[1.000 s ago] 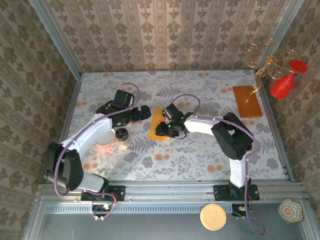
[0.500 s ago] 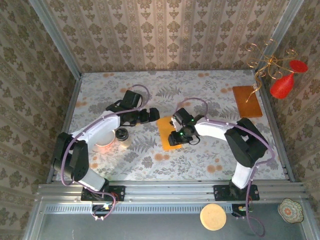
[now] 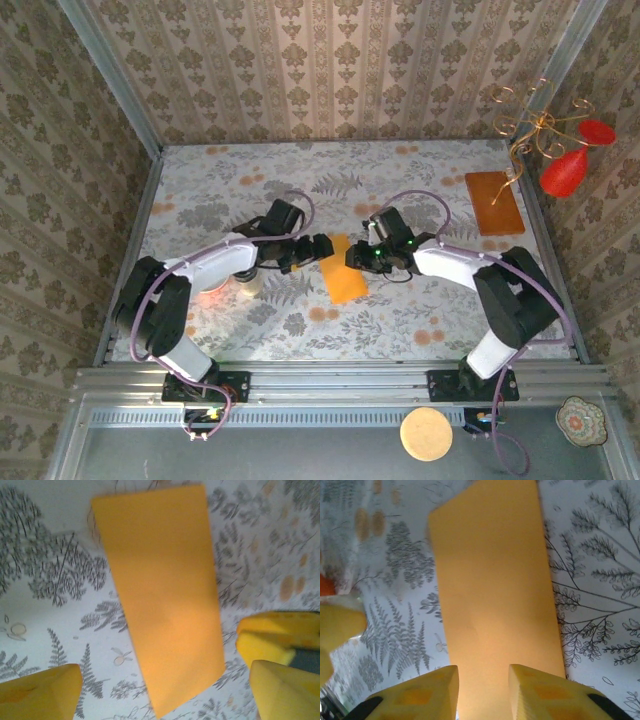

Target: Fold a paper plane with a square sheet of paper (pick it up from the middle)

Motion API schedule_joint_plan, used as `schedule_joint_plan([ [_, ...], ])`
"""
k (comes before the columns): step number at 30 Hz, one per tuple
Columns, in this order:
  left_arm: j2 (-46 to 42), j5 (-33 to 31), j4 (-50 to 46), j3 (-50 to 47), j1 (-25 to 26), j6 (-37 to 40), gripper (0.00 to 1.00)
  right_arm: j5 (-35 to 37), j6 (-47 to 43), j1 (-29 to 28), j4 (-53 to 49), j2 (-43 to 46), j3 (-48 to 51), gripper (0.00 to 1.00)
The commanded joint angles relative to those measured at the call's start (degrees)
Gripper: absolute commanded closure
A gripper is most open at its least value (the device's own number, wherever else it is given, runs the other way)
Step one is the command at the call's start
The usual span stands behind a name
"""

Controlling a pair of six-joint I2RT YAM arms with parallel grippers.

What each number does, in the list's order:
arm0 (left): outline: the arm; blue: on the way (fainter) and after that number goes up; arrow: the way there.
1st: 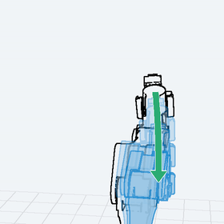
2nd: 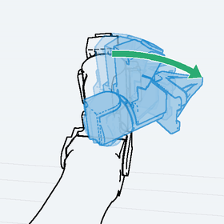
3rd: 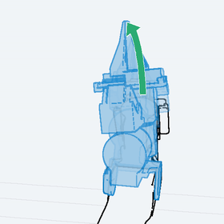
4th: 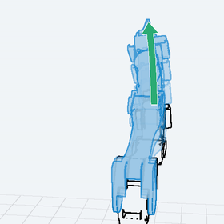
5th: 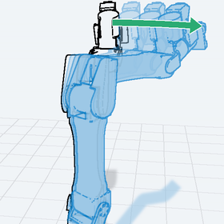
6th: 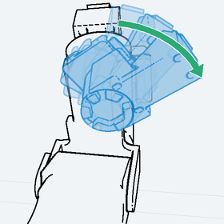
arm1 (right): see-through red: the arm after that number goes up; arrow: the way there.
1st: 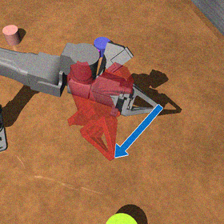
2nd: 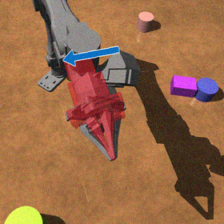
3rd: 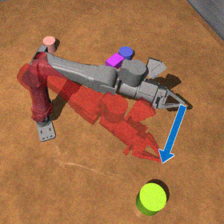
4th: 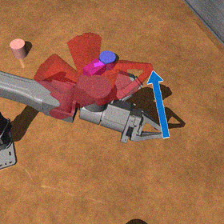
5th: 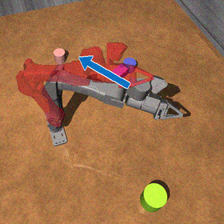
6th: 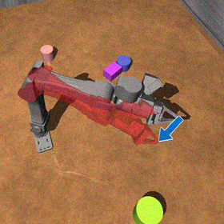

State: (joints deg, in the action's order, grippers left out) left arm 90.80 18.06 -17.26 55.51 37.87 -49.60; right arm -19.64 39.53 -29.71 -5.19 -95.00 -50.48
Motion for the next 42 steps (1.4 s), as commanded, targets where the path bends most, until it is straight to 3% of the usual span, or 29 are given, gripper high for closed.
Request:
schedule_joint_plan([
  [1,-0.7,0.1,2.6,-2.6,1.6,-6.3,0.19,-1.3,2.0,0.2,0.2,-3.0,-1.8,0.71],
  [9,1.5,1.7,6.4,-5.5,3.9,-10.1,0.43,-1.4,2.4,0.2,-0.1,-7.0,-2.3,0.76],
  [14,2.9,2.1,6.4,-5.4,4.0,-10.1,0.52,-0.8,2.6,0.2,-0.7,-8.4,-1.6,0.77],
  [31,7.8,4.6,8.6,-4.2,3.8,-9.4,0.61,-0.5,2.0,0.4,-1.9,-9.2,-0.5,0.77],
  [42,8.4,9.7,16.8,-6.1,2.9,-11.1,0.64,-0.7,2.4,0.4,-1.3,-9.4,-0.1,0.77],
])
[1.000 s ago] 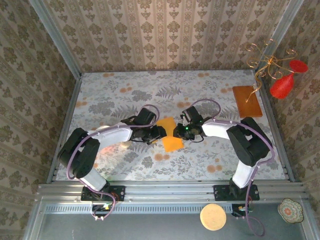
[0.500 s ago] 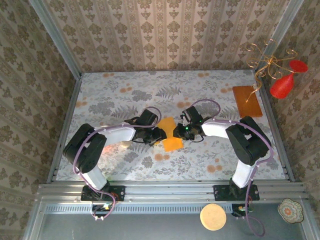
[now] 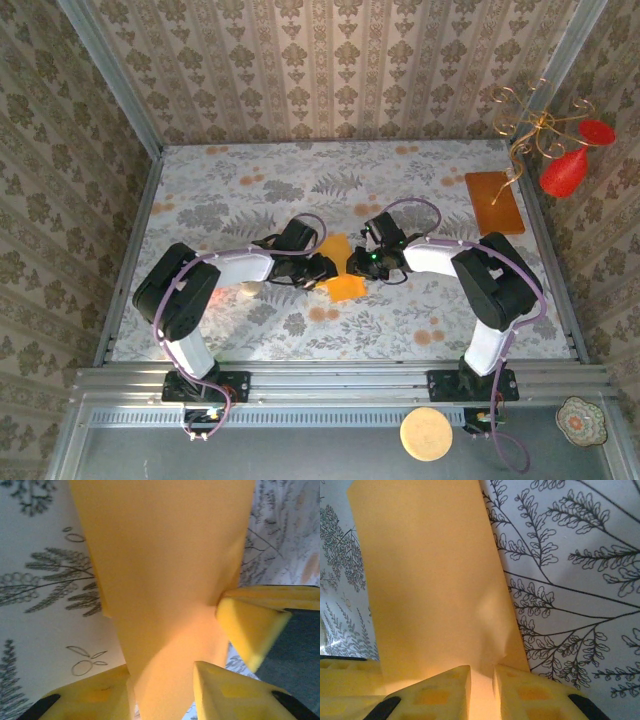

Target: Fold a paper plane with a square sheet of paper (pick it up from the middle)

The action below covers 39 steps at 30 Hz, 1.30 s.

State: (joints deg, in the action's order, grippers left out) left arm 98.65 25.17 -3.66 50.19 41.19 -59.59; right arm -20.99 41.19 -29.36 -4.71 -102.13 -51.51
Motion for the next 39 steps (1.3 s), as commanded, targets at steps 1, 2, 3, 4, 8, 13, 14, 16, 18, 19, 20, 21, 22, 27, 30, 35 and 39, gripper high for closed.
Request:
schedule_joint_plan([
  [1,0.5,2.8,3.3,-0.8,-0.5,-1.3,0.64,0.6,0.8,0.1,-1.7,-2.3,0.9,0.77],
  [2,0.5,3.0,3.7,-1.0,-0.7,-1.4,0.65,0.6,0.9,0.1,-1.6,-2.3,1.0,0.77],
  [3,0.4,3.4,4.3,-1.3,-0.9,-1.7,0.65,0.5,1.0,0.1,-1.5,-2.2,1.0,0.77],
  [4,0.4,3.6,4.7,-1.5,-1.1,-2.0,0.65,0.6,1.1,0.2,-1.5,-2.2,1.2,0.77],
  [8,0.6,4.5,7.7,-3.3,-1.9,-3.6,0.66,0.7,1.2,0.2,-1.3,-2.1,1.4,0.77],
  [13,0.8,5.1,9.2,-4.2,-2.8,-4.7,0.69,0.7,1.3,0.3,-1.0,-1.9,1.8,0.77],
  [14,0.8,5.0,9.2,-4.2,-2.8,-4.7,0.7,0.8,1.3,0.3,-1.0,-1.8,1.9,0.77],
  [16,0.8,5.0,9.1,-4.3,-3.0,-4.9,0.72,0.7,1.3,0.3,-0.8,-1.6,1.9,0.76],
  [18,0.9,5.0,9.0,-4.4,-3.2,-4.9,0.74,0.7,1.3,0.3,-0.7,-1.4,1.9,0.75],
  [19,1.0,5.1,9.1,-4.5,-3.3,-5.0,0.75,0.7,1.3,0.4,-0.7,-1.3,1.9,0.74],
  [20,1.1,5.3,9.2,-4.5,-3.4,-5.0,0.76,0.6,1.3,0.4,-0.4,-1.1,2.0,0.73],
  [21,1.2,5.4,9.4,-4.5,-3.5,-5.1,0.77,0.5,1.4,0.4,-0.1,-0.9,2.0,0.73],
  [22,1.3,5.5,9.5,-4.5,-3.5,-5.1,0.79,0.4,1.4,0.4,0.1,-0.7,2.1,0.72],
  [27,1.5,5.8,10.4,-4.5,-3.8,-5.9,0.93,0.2,0.7,1.0,1.5,2.4,2.3,0.64],
  [30,1.2,6.0,11.0,-4.5,-4.3,-6.6,0.99,1.9,-2.2,1.7,2.1,6.8,2.5,0.55],
  [35,0.1,6.3,10.9,-4.1,-5.4,-7.6,0.99,2.5,-10.8,1.7,9.5,16.4,7.5,0.4],
  [39,-1.0,6.6,8.4,-3.9,-7.4,-6.3,0.99,0.8,-16.0,-0.3,18.0,23.8,12.8,0.3],
])
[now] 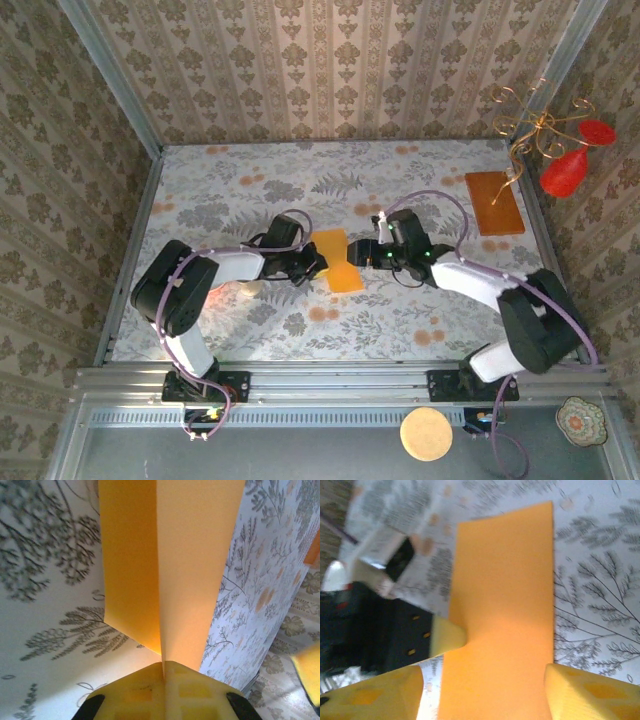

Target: Fold a paper plane with a square sheet of paper (pick it up from the middle)

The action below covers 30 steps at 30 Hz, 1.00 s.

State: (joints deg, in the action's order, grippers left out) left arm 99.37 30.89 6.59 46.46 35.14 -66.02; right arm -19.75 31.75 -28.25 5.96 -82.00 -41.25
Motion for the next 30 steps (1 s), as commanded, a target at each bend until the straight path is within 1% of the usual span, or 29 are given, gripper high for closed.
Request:
schedule_joint_plan([
  [1,-1.8,0.9,-2.4,-0.2,-1.8,0.4,0.99,-0.2,-7.2,-2.0,8.3,4.5,3.1,0.28],
  [2,-1.9,1.1,-2.8,-0.1,-2.4,0.6,0.99,0.7,-8.1,-2.8,9.4,5.1,3.9,0.25],
  [5,-2.0,2.2,-2.7,-0.1,-3.7,0.4,0.98,3.3,-10.5,-4.6,10.9,5.0,4.8,0.23],
  [7,-2.0,2.8,-2.7,0.2,-4.3,0.5,0.98,4.9,-13.1,-5.7,12.2,4.1,5.4,0.23],
  [8,-1.9,3.1,-2.9,0.6,-4.6,0.6,0.98,5.8,-14.6,-6.1,12.1,3.6,5.3,0.22],
  [10,-1.7,3.5,-3.7,1.4,-4.9,1.1,0.98,7.5,-18.0,-7.3,13.0,2.8,5.9,0.19],
  [13,-1.4,3.9,-4.9,2.6,-5.1,1.8,0.98,10.7,-24.2,-10.0,18.2,2.6,8.8,0.15],
  [14,-1.3,3.9,-5.0,2.9,-5.2,1.9,0.98,11.0,-26.4,-10.6,19.2,0.7,9.2,0.14],
  [19,-1.0,4.0,-5.7,3.7,-5.2,2.0,0.99,12.3,-34.4,-13.8,19.5,-3.0,9.3,0.13],
  [22,-0.9,4.1,-5.8,3.8,-5.1,1.9,0.98,15.6,-37.7,-15.9,19.6,-5.4,8.8,0.13],
  [26,-0.8,4.3,-5.6,3.8,-5.2,1.7,0.98,19.8,-40.7,-17.7,22.4,-9.4,8.5,0.13],
  [30,-0.9,4.4,-5.6,3.8,-5.2,1.6,0.98,24.0,-43.2,-18.5,25.2,-12.7,8.0,0.16],
])
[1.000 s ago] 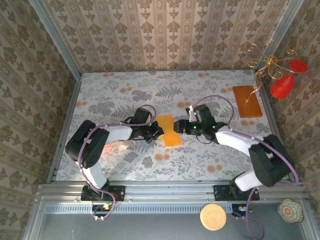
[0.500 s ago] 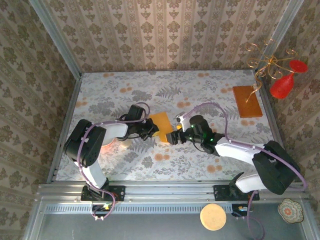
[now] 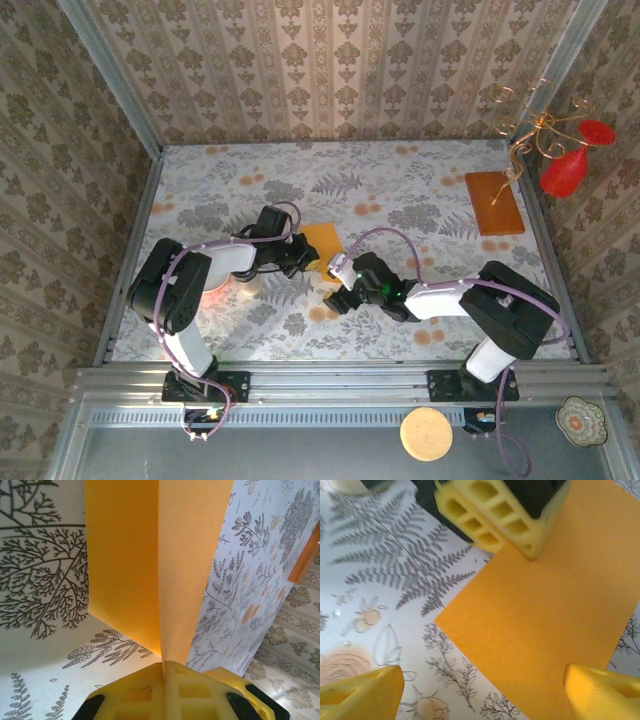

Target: Fold a paper plane with a square sheet of paper (pick it up from the middle)

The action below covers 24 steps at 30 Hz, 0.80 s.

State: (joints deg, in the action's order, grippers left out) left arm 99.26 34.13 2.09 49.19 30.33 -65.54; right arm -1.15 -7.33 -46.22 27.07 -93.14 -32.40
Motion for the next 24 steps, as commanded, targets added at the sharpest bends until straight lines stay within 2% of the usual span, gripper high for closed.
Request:
schedule_joint_plan([
  [1,-0.8,1.3,-1.1,1.1,-0.4,1.0,0.98,6.6,-4.3,-0.6,5.0,-2.0,-0.8,0.18],
  [7,-0.9,1.4,-1.2,1.0,-0.2,0.9,0.99,6.9,-5.7,-0.7,6.4,-1.4,-0.8,0.32],
  [16,-0.6,1.6,-1.0,1.0,0.0,0.7,0.98,2.7,-6.1,-0.8,4.9,1.6,-0.4,0.53],
  [24,-0.5,2.2,0.3,0.7,0.5,-0.2,0.96,1.4,-5.0,-0.8,4.6,1.5,-0.9,0.65],
])
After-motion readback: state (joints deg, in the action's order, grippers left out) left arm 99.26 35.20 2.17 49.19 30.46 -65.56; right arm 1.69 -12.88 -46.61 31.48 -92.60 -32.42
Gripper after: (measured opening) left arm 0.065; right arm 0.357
